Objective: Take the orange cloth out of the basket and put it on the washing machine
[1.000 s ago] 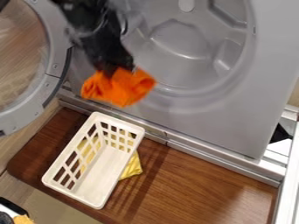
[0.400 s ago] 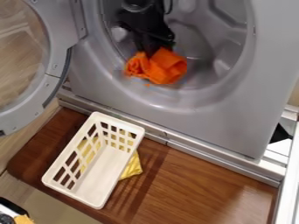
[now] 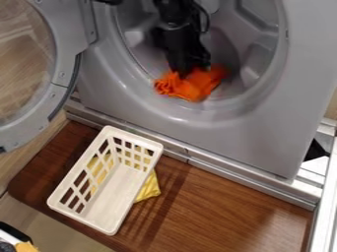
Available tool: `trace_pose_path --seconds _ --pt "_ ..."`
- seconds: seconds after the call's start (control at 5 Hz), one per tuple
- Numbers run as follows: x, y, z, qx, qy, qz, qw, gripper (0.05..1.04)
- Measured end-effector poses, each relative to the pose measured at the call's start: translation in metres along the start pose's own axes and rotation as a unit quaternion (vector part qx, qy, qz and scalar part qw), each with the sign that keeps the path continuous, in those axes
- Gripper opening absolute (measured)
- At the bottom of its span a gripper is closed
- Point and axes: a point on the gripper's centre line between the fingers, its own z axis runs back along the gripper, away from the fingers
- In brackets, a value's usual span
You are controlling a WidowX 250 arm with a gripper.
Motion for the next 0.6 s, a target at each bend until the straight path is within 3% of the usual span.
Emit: trace_pose_path --seconds 0.2,0.6 --pt "-0.0004 -0.0004 -0.0035 -0.003 0.005 -0.008 1.0000 0.245" --pt "-0.0060 -0.0030 -0.0055 0.000 0.016 -0.010 0.9998 0.834"
